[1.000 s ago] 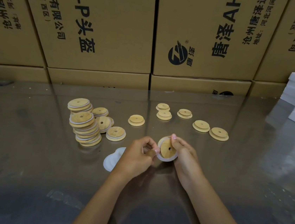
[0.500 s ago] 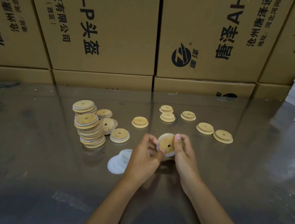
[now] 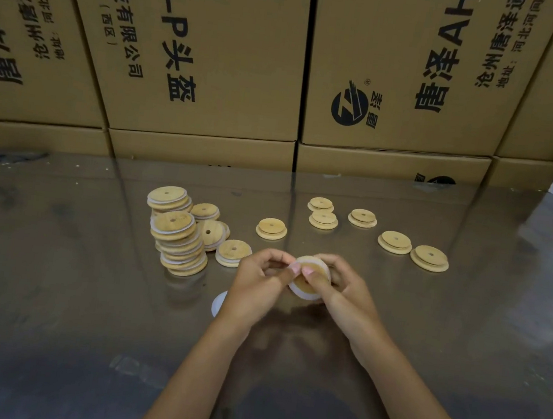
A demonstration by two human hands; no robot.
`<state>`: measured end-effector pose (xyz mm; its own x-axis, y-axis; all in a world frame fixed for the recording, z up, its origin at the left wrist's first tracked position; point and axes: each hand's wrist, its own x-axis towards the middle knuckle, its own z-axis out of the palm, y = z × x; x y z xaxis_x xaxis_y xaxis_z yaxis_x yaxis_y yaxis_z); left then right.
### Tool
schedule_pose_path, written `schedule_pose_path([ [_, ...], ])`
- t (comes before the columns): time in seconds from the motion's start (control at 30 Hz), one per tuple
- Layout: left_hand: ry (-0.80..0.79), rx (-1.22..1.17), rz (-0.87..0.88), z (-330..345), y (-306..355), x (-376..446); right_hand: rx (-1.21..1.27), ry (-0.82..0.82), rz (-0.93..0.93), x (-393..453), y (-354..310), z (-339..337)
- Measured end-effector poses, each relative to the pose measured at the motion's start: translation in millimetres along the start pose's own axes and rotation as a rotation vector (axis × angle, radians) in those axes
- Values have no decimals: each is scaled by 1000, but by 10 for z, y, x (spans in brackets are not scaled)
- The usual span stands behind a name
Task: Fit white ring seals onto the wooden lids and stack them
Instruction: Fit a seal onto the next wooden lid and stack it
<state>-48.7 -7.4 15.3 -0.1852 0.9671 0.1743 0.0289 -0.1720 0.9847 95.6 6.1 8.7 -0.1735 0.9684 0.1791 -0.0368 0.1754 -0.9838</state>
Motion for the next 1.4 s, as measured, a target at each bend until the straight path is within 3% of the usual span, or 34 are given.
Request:
schedule_pose_path([
  [0.2,-1,18,-12,28,-46,25,71,-3,20,-35,-11,-74],
  [0.43,30,308,37,0,-95,87,166,34,93,-12,-4,-51],
  [0.67,8,302,37,23,-100,49,251,123,147,7,14,-46],
  [0.9,5,108,-24,103,-84,-33,395,160,178,27,-9,-85],
  [1.13,127,101,21,88,-80,9,277,57,212,27,-25,-78],
  [1.23,102,116,40,72,-80,22,147,-10,212,15,-22,-57],
  [1.4,25,158,12,-4,-80,50,177,-42,197,-4,-23,-83],
])
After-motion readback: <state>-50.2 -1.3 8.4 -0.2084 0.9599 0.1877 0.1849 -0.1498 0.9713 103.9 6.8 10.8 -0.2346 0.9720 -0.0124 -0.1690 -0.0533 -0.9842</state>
